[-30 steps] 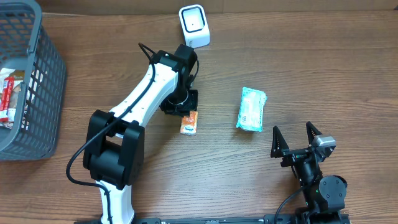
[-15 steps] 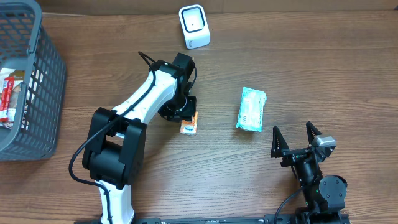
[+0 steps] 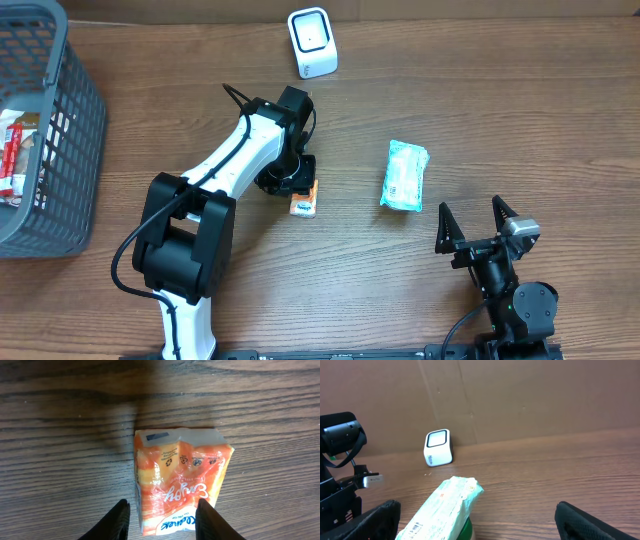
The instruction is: Scan the item barcode
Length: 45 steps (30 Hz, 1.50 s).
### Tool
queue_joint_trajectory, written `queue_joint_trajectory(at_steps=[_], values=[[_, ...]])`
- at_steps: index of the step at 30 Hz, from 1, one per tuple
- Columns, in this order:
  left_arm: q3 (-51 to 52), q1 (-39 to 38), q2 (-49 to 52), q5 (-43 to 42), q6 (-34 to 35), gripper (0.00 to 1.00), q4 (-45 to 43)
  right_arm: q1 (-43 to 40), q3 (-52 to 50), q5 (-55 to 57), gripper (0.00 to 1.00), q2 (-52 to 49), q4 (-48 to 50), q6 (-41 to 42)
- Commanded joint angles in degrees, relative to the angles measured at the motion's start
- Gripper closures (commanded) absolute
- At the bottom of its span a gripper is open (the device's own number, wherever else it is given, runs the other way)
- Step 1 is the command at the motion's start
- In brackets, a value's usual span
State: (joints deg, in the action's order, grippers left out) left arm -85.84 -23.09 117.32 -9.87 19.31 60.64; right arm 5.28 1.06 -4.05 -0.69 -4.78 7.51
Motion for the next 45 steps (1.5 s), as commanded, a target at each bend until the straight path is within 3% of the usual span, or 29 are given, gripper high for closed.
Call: queue_joint_trajectory(at_steps=[1,19,28,45], values=[[1.1,0.7,-0.4,-0.2,0.0,0.66,0.2,-0.2,-0.6,0.6,0.00,0.5,0.2,0.2],[5.5,1.2,-0.4,-0.3,0.7,0.73,-5.1,-0.2,-0.6,0.6,0.00,0.5,0.2,0.2],[0.4,5.0,-0.4,-6.8,-2.6,0.57,-0.5,-0.2,-0.6,0.6,0.00,0.5,0.2,0.2],[4.4,5.0,-0.4,-7.1,-2.6,0.63,-4.2,-0.2,-0.6,0.6,0.00,0.5,0.2,0.2]])
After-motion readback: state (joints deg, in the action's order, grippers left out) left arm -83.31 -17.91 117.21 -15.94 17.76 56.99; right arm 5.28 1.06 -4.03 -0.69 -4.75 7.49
